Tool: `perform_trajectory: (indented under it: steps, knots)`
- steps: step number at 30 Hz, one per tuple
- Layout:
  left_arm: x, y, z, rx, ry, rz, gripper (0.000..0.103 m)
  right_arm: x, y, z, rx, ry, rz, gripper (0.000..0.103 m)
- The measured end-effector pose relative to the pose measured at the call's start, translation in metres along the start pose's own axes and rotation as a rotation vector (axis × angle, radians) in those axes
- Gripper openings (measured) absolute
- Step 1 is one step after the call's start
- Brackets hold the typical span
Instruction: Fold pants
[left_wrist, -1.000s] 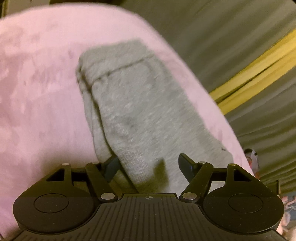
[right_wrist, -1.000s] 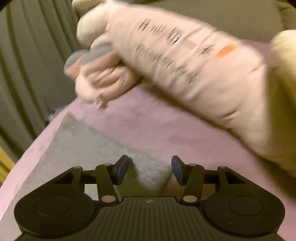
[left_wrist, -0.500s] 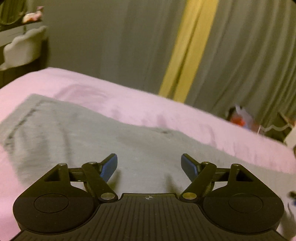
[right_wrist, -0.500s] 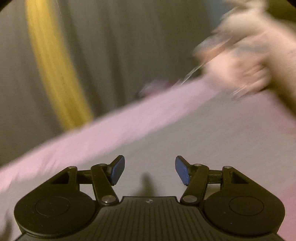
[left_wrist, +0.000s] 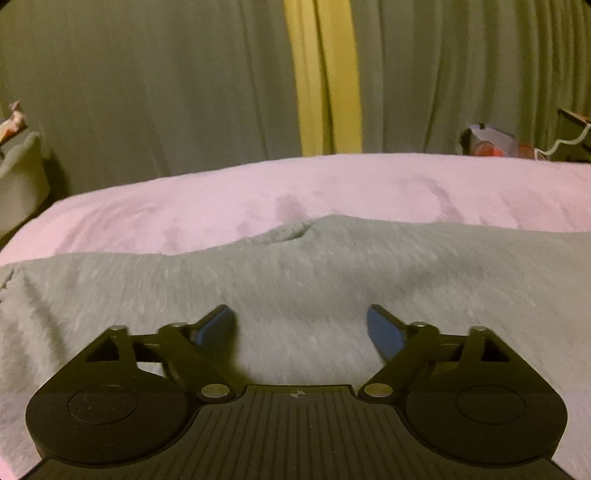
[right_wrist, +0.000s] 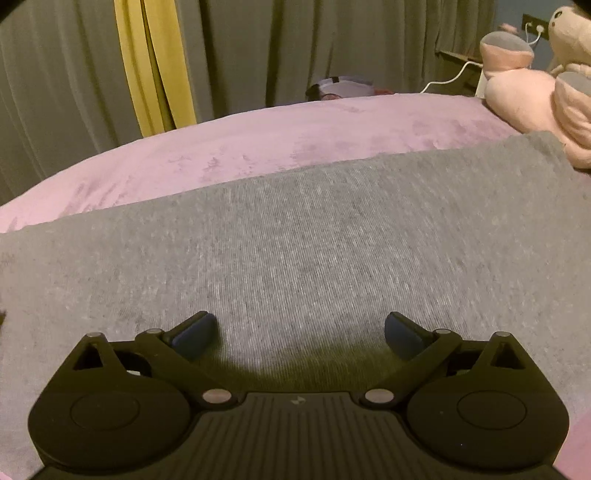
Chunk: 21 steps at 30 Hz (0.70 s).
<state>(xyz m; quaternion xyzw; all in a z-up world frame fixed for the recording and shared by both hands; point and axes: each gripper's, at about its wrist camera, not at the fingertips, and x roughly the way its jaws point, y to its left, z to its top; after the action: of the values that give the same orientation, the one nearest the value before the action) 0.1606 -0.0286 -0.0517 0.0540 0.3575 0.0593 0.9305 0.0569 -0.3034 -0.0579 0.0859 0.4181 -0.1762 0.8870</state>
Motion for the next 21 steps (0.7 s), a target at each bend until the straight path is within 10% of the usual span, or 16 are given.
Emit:
perform_trajectory:
  steps: [11,14,17,19,21]
  knots:
    - [-0.008,0.044,0.004,-0.172,0.06,0.184,0.098,-0.011,0.014,-0.006,0.016,-0.069,-0.018,0.099]
    - [-0.016,0.058,0.002,-0.169,0.088,0.28,0.098,-0.032,0.045,-0.012,-0.096,-0.137,0.104,0.098]
    - [-0.027,0.069,0.0,-0.157,0.066,0.363,0.097,-0.046,0.092,-0.018,-0.262,-0.21,0.15,0.075]
    - [-0.025,0.075,-0.001,-0.18,0.077,0.367,0.097,-0.042,0.114,-0.016,-0.268,-0.194,0.207,0.04]
    - [-0.015,0.08,-0.003,-0.219,0.092,0.331,0.098,-0.027,0.134,-0.01,-0.224,-0.133,0.258,0.037]
